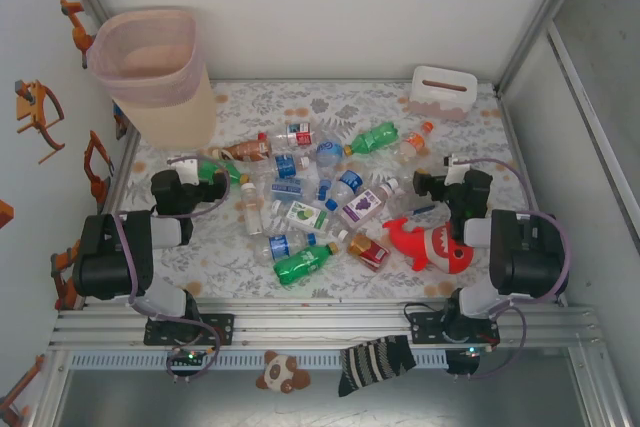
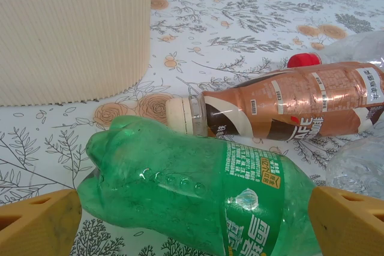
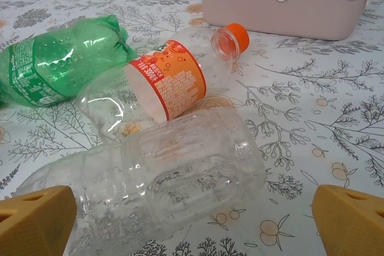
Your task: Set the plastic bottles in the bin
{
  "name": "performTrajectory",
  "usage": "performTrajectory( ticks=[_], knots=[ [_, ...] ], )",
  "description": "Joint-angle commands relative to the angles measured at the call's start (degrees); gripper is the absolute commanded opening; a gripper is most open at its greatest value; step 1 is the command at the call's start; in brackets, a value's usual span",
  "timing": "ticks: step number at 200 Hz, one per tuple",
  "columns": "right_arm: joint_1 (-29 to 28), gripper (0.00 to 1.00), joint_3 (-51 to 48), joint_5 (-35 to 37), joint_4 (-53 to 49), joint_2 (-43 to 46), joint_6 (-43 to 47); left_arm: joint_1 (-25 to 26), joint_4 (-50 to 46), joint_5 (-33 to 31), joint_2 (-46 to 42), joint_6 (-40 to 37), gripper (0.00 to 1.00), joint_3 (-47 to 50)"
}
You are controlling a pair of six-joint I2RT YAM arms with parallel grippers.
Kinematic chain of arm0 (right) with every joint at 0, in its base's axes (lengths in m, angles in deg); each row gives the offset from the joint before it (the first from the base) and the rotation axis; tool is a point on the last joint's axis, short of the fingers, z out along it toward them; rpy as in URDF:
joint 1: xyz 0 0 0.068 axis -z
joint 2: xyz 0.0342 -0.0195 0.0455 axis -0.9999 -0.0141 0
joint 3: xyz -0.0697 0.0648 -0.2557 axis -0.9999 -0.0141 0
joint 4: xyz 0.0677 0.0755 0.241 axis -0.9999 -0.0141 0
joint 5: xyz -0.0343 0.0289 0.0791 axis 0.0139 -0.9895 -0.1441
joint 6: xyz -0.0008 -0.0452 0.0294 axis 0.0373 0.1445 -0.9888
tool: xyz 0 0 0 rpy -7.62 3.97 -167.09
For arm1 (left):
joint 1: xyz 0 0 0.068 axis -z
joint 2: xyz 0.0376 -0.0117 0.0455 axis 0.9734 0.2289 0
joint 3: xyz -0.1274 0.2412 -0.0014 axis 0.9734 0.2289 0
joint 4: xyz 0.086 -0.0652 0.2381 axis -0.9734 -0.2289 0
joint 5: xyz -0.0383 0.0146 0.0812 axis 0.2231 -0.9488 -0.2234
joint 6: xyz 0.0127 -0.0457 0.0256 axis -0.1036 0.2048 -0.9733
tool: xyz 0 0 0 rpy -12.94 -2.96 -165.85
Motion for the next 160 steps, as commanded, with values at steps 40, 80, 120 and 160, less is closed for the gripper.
performTrajectory(
  ticks=[40, 80, 120, 160],
  knots=[
    [0.3, 0.99, -0.4, -0.1, 2.2, -0.1, 0.7, -0.2, 1.7, 0.5, -0.4, -0.9, 0.97, 0.4],
    [0.3, 0.99, -0.3, -0.1, 2.2, -0.1, 0.7, -0.3, 1.7, 0.6, -0.3, -0.8, 0.97, 0.4],
    [0.3, 0.99, -0.3, -0.1, 2.2, -0.1, 0.7, -0.6, 1.6, 0.8, -0.3, -0.5, 0.97, 0.3],
    [0.4, 0.99, -0.3, -0.1, 2.2, -0.2, 0.7, -1.2, 1.7, 1.2, -0.2, 0.1, 0.97, 0.2]
  ],
)
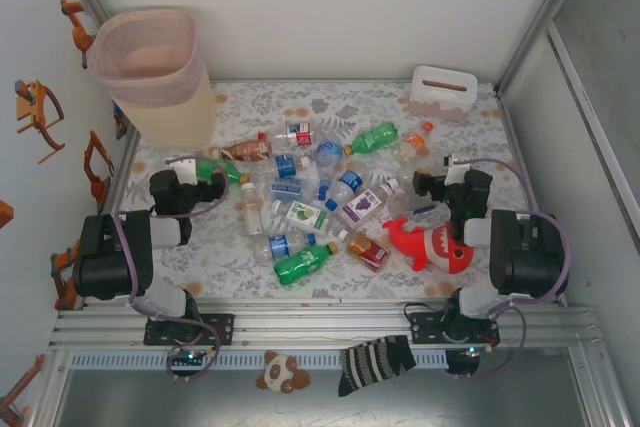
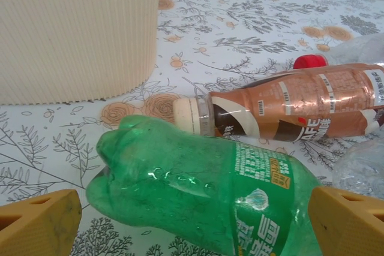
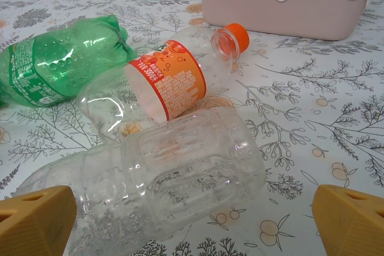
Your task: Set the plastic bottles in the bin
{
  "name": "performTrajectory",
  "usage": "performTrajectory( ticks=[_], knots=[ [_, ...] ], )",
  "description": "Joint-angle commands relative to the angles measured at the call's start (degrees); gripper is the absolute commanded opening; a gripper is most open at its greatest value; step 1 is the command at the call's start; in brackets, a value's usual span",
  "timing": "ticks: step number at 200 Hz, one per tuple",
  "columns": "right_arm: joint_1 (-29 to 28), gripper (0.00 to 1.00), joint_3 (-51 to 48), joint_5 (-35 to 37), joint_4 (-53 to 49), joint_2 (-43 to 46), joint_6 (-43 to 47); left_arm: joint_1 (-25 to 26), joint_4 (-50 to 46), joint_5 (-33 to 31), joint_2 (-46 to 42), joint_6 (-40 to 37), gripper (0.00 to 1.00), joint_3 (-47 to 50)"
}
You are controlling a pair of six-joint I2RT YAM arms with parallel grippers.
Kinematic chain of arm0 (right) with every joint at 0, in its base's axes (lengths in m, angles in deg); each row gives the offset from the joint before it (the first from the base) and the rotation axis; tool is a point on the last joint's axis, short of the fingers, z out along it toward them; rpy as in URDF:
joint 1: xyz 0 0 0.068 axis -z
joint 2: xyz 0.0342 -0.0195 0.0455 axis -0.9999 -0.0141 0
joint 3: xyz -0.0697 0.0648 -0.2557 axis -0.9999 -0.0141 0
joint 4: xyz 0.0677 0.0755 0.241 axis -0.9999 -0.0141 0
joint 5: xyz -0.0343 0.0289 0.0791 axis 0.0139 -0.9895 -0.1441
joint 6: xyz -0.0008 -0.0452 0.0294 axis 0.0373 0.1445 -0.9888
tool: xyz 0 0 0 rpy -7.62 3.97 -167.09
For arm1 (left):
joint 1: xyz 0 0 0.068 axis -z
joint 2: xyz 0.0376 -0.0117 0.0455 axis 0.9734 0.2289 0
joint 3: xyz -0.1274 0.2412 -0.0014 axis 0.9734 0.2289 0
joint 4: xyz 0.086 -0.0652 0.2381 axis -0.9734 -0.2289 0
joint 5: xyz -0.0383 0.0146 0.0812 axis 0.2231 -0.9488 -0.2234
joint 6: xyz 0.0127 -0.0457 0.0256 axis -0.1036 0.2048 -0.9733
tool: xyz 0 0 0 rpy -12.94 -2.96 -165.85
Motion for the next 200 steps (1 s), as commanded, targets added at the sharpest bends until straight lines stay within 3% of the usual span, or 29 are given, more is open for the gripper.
performTrajectory(
  ticks=[1, 40, 72, 131, 161, 176, 200],
  knots=[
    [0.4, 0.99, -0.3, -0.1, 2.2, -0.2, 0.7, -0.5, 1.8, 1.0, -0.1, 0.0, 0.97, 0.2],
    [0.1, 0.99, 0.2, 0.3, -0.4, 1.8, 1.0, -0.4, 1.6, 0.2, -0.6, 0.4, 0.97, 0.0],
    [-0.1, 0.98, 1.0, 1.9, -5.8, 6.6, 0.4, -0.1, -7.0, -2.9, -5.2, 0.9, 0.97, -2.2],
    [-0.3, 0.95, 5.5, 2.6, -23.3, 16.4, -0.7, 4.8, -29.3, -19.0, -12.9, 3.0, 0.97, -9.6],
    [-0.5, 0.92, 9.1, 3.3, -32.2, 20.5, -5.9, 8.5, -46.5, -25.5, -14.9, 11.3, 0.97, -17.0],
    [-0.5, 0.91, 11.4, 4.0, -37.2, 22.0, -8.8, 8.7, -56.8, -25.6, -14.6, 18.4, 0.99, -22.1],
    [-0.8, 0.89, 15.3, 4.1, -45.7, 23.6, -11.7, 8.8, -65.6, -22.8, -13.1, 28.9, 1.0, -27.2]
  ],
)
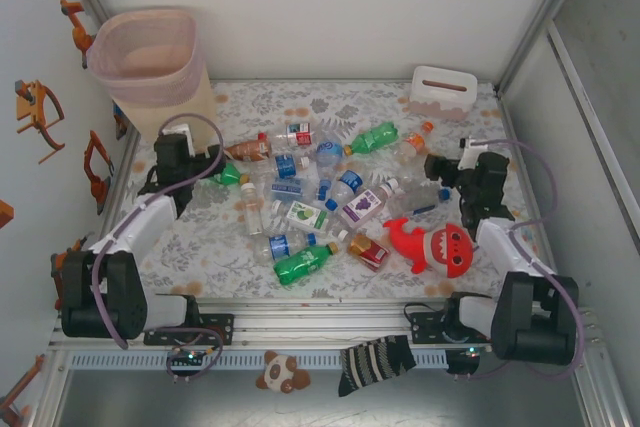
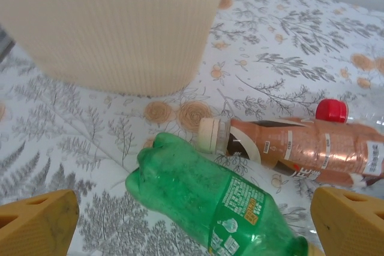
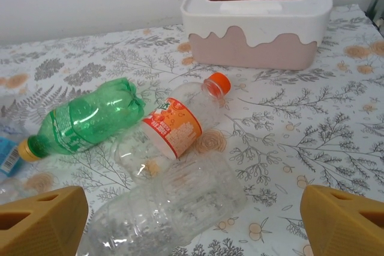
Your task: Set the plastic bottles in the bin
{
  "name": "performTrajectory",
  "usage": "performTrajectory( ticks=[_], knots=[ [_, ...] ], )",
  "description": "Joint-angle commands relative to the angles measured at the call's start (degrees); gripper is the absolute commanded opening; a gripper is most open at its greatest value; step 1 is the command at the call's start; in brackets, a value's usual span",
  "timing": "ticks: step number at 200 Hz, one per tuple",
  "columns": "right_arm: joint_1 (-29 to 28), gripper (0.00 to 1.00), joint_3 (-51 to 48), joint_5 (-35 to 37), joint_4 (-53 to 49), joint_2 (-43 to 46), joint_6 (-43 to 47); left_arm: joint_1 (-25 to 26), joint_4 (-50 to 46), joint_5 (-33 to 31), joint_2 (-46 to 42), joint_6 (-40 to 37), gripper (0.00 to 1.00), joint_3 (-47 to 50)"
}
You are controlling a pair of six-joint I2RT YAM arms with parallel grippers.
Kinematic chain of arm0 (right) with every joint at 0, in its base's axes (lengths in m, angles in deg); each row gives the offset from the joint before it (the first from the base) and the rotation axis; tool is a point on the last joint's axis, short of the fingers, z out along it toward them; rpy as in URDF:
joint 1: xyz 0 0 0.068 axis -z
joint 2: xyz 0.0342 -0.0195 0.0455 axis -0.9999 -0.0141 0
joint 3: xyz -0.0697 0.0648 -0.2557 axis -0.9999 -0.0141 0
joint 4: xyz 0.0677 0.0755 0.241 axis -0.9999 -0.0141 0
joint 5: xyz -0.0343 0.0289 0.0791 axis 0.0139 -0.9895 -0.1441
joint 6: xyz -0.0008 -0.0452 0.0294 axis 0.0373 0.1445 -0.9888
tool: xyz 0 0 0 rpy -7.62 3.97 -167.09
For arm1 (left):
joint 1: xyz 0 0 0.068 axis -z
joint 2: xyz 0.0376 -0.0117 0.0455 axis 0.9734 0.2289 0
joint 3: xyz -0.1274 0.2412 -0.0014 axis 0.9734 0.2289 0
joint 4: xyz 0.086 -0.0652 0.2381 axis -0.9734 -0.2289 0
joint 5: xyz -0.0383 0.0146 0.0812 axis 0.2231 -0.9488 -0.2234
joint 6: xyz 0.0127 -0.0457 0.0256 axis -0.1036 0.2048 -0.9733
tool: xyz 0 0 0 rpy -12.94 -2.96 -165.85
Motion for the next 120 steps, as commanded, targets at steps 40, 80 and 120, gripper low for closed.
performTrajectory(
  ticks=[40, 80, 120],
  knots=[
    [-0.6, 0.88, 10.1, 2.1, -22.7, 3.9, -7.8, 1.1, -20.6, 1.5, 3.8, 31.2, 0.9, -7.7],
    [-0.7, 0.86, 11.3, 1.8, -25.0, 5.3, -8.3, 2.3, -25.3, -1.9, 8.6, 43.7, 0.83, -12.1],
    [-0.8, 0.86, 12.6, 2.8, -26.8, 5.9, -7.2, 2.7, -27.4, -1.6, 15.3, 49.2, 0.83, -16.7]
  ],
)
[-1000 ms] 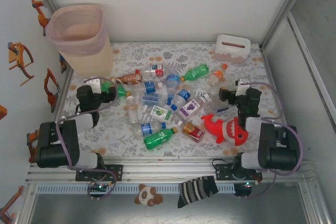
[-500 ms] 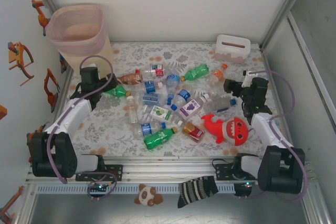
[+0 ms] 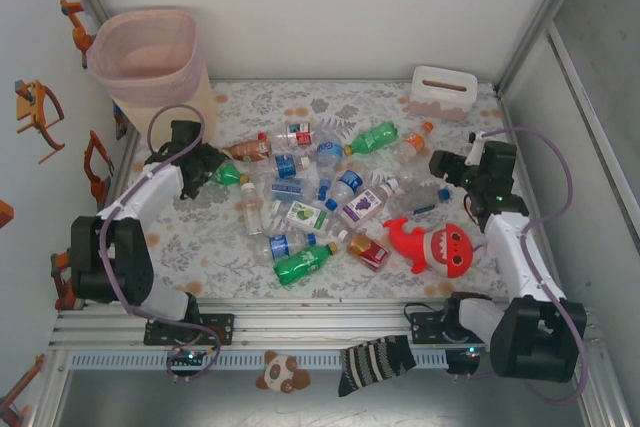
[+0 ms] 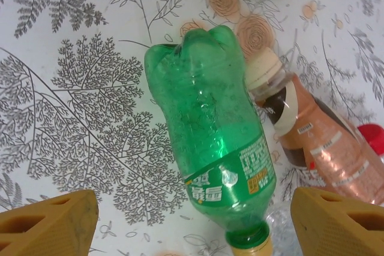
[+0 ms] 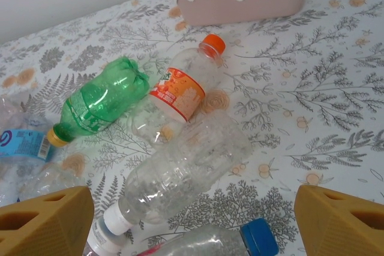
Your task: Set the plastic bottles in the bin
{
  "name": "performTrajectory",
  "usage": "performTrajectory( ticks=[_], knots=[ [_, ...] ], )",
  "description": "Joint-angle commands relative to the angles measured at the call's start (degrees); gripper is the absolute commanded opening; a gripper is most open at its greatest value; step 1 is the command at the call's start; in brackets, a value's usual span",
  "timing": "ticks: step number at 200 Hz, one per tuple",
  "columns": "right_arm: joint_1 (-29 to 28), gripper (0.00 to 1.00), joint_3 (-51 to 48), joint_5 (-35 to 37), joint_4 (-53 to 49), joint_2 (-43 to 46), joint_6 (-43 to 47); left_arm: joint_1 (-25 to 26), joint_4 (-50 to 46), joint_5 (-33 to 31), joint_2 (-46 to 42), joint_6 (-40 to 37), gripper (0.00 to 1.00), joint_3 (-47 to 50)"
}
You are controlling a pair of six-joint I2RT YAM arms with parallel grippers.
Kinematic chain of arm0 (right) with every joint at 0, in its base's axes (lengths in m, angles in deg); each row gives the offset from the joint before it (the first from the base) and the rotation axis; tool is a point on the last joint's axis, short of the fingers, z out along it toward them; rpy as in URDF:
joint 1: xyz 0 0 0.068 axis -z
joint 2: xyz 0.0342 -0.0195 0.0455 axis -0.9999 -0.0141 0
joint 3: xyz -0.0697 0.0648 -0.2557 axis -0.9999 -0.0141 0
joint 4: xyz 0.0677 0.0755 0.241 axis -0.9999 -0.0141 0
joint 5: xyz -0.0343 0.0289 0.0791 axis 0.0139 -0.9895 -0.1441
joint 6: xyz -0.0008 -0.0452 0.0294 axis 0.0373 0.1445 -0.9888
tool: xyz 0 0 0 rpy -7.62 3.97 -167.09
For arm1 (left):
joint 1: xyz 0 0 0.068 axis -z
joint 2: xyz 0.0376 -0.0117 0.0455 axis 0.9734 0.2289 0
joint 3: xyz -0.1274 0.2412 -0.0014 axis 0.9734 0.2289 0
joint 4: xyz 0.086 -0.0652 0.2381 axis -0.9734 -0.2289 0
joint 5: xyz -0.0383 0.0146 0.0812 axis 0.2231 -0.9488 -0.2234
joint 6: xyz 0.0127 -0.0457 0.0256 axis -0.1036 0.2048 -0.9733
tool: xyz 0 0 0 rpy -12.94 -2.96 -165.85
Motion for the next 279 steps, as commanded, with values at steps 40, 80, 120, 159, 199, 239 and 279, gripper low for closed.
performTrajectory(
  ticks=[40, 80, 120, 159, 199, 239, 279],
  knots=[
    [-0.5, 0.86, 3.6, 1.9, -4.3, 2.2, 1.1, 0.4, -1.6, -0.6, 9.5, 7.2, 0.84, -6.6],
    [-0.4, 0.85, 3.5, 1.8, -5.4, 3.2, 1.6, 0.2, 1.4, 0.9, 14.9, 7.3, 0.85, -8.9],
    [-0.4, 0.85, 3.0, 2.0, -5.7, 4.4, 1.9, 0.0, 2.3, 0.9, 17.9, 7.2, 0.8, -9.4],
    [-0.4, 0.85, 3.0, 2.1, -5.9, 5.4, 2.0, -0.3, 3.3, 0.3, 17.8, 7.0, 0.74, -7.4],
    [-0.5, 0.85, 2.9, 1.9, -6.2, 6.1, 2.0, -1.0, 4.0, -1.7, 15.0, 6.8, 0.62, -5.3],
    [-0.5, 0.84, 2.9, 2.0, -6.6, 6.7, 2.0, -1.1, 3.2, -3.0, 10.6, 5.0, 0.58, -4.1],
    [-0.6, 0.84, 3.0, 2.1, -6.9, 7.7, 1.9, -1.2, 2.2, -2.9, 2.4, -0.5, 0.55, -1.9]
  ],
)
